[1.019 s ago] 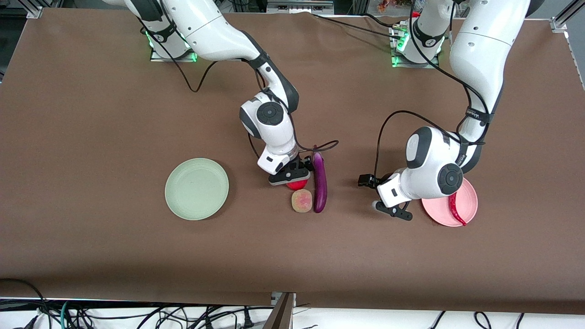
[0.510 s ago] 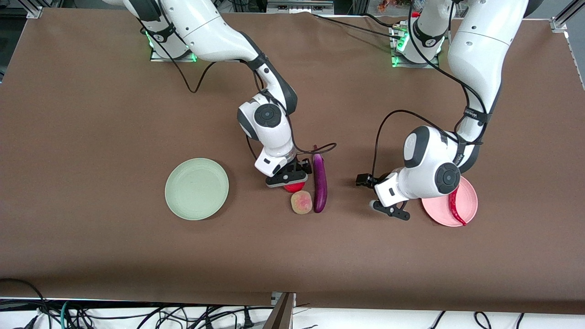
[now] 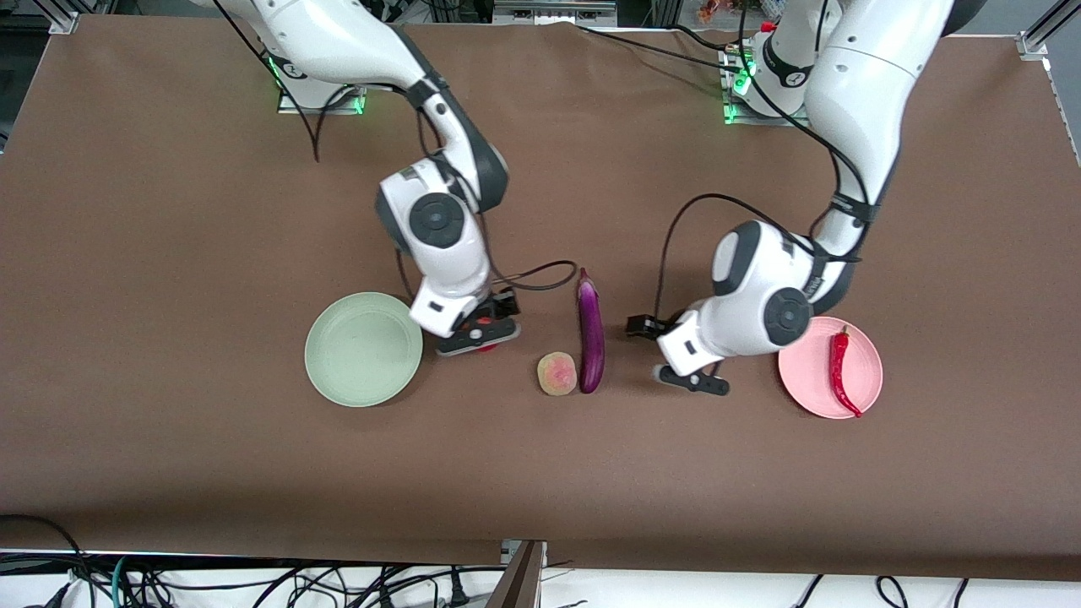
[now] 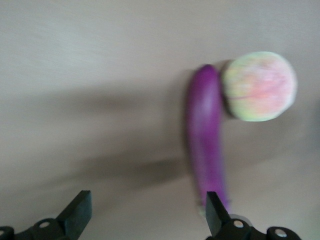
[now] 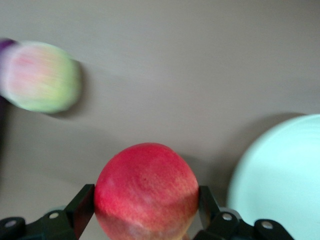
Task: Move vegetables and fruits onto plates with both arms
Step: 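Lift the eggplant with the left gripper while the right gripper places the apple, then place the eggplant with the left gripper while the right gripper grasps the peach, then lift the peach with the right gripper while the left gripper withdraws, then lower the peach onto the green plate and open the right gripper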
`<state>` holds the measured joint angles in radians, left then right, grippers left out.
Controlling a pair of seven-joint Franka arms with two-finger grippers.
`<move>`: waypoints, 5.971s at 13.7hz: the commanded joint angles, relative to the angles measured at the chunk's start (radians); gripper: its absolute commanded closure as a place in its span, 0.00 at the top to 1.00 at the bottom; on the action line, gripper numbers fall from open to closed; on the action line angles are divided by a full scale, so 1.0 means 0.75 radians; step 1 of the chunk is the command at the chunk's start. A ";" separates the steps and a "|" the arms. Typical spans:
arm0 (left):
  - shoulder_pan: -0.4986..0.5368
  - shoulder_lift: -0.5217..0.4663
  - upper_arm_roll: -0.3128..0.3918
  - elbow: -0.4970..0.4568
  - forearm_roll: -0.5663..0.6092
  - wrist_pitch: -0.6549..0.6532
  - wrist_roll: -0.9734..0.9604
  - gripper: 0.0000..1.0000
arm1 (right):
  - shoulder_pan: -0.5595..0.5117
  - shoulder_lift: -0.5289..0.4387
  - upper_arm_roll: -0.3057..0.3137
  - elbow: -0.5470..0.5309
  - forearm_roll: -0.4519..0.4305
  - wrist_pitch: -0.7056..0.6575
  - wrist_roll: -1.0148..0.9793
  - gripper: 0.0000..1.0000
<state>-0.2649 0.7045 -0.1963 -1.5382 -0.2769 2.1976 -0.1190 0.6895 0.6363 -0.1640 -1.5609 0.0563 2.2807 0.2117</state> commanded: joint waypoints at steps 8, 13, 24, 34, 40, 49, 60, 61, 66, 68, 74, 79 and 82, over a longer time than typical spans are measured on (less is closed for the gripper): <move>-0.203 0.198 0.037 0.024 0.040 0.422 -0.267 0.17 | -0.287 -0.155 -0.045 -0.479 0.009 0.288 -0.415 0.77; -0.197 0.157 0.055 0.002 0.068 0.386 -0.267 0.00 | -0.296 -0.226 -0.039 -0.435 0.151 0.124 -0.403 1.00; -0.022 -0.105 0.290 0.014 0.622 -0.469 -0.159 0.00 | -0.267 -0.370 -0.019 -0.259 0.230 -0.251 -0.176 1.00; 0.251 -0.023 0.284 0.016 0.625 -0.355 0.269 0.54 | 0.060 0.145 -0.021 0.262 0.226 0.067 0.691 1.00; 0.241 -0.027 0.280 0.024 0.625 -0.355 0.269 1.00 | 0.144 0.444 -0.025 0.375 0.195 0.760 0.747 1.00; 0.257 -0.429 0.280 0.038 0.361 -0.657 0.251 1.00 | 0.218 0.614 -0.053 0.374 0.042 1.012 0.753 1.00; 0.204 -0.604 0.276 0.300 0.508 -1.040 0.100 1.00 | 0.159 0.286 -0.092 0.092 0.029 0.727 0.449 0.08; 0.208 -0.614 0.276 0.298 0.506 -1.040 0.091 1.00 | 0.132 0.181 -0.092 -0.055 0.031 0.720 0.343 0.08; 0.181 -0.700 0.268 0.184 0.488 -1.012 0.110 1.00 | -0.044 -0.169 -0.100 -0.400 0.039 0.435 -0.130 0.10; 0.191 -0.790 0.235 0.051 0.496 -0.908 0.110 1.00 | -0.073 -0.194 -0.123 -0.404 0.040 0.336 -0.190 0.19; 0.308 -1.000 0.215 -0.235 0.449 -0.764 0.114 1.00 | -0.162 -0.108 -0.121 -0.424 0.044 0.383 -0.211 0.92; 0.310 -1.009 0.208 -0.246 0.453 -0.754 0.142 1.00 | -0.222 -0.104 -0.119 -0.351 0.056 0.354 -0.221 1.00; 0.302 -1.011 0.209 -0.236 0.453 -0.762 0.142 1.00 | -0.210 -0.124 -0.113 -0.275 0.064 0.190 -0.207 1.00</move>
<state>-0.0388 -0.0305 -0.0365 -1.6955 0.0689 1.6109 -0.0311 0.5358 0.5624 -0.2636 -1.8063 0.0930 2.5183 0.0630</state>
